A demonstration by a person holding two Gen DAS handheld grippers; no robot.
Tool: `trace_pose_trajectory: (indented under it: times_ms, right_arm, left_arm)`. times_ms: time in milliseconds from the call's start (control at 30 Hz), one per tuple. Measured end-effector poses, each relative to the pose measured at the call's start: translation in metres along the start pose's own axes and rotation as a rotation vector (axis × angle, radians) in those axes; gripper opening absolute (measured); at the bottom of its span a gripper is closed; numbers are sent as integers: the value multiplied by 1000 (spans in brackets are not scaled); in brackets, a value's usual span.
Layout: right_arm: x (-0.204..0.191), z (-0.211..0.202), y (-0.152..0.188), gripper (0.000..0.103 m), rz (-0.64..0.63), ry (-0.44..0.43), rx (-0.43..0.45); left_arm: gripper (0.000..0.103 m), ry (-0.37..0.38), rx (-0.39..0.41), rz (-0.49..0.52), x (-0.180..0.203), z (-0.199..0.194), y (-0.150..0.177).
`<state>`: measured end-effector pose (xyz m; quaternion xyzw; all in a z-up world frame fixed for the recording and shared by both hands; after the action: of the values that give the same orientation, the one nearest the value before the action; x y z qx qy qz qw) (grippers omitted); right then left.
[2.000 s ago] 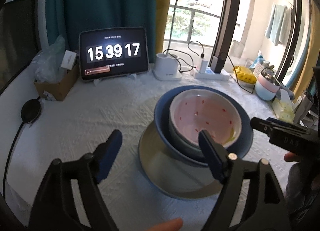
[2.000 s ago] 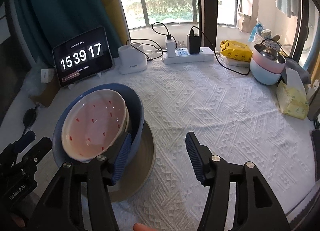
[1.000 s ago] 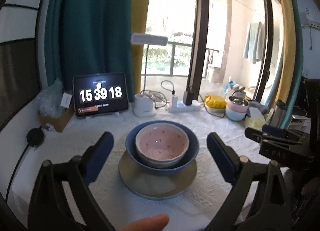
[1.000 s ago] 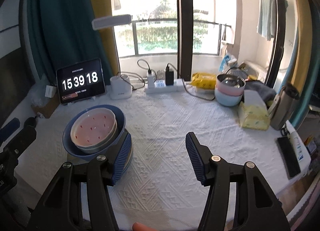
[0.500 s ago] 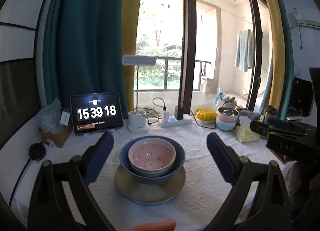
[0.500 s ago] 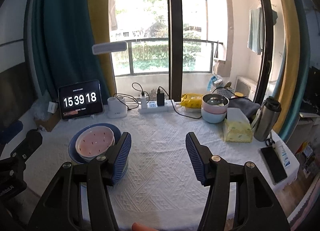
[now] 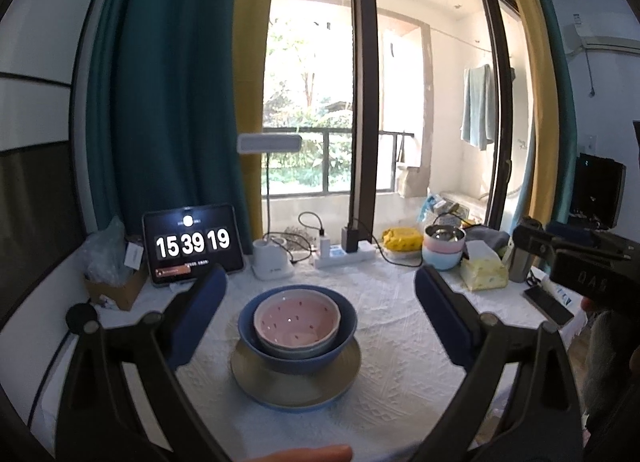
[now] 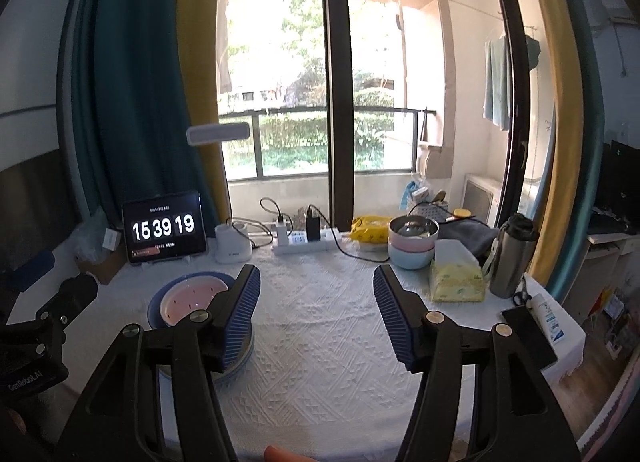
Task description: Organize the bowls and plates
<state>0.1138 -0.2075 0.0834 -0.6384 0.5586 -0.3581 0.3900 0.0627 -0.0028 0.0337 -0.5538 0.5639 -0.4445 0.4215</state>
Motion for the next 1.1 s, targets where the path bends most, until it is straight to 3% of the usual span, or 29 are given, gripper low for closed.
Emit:
trace_pose_trajectory:
  times_ms: [267,1100]
  right_arm:
    - [0,-17,-5,64,-3,-1,28]
    - [-1,-16,-1,64,9,-5,12]
  left_arm:
    - [96,-14,11,-8,-3,-12,-4]
    - [96,-19,-10,-18,-4,-13,-3]
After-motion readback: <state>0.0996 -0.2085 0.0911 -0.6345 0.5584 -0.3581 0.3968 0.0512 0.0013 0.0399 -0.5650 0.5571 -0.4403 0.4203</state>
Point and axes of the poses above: each gripper's, at about its wrist camera, not at the fingertips, and z roughly the way its jaws point, x to its right, y to its underside, the point moved 3 cm from there along z, roughly the way its jaws point
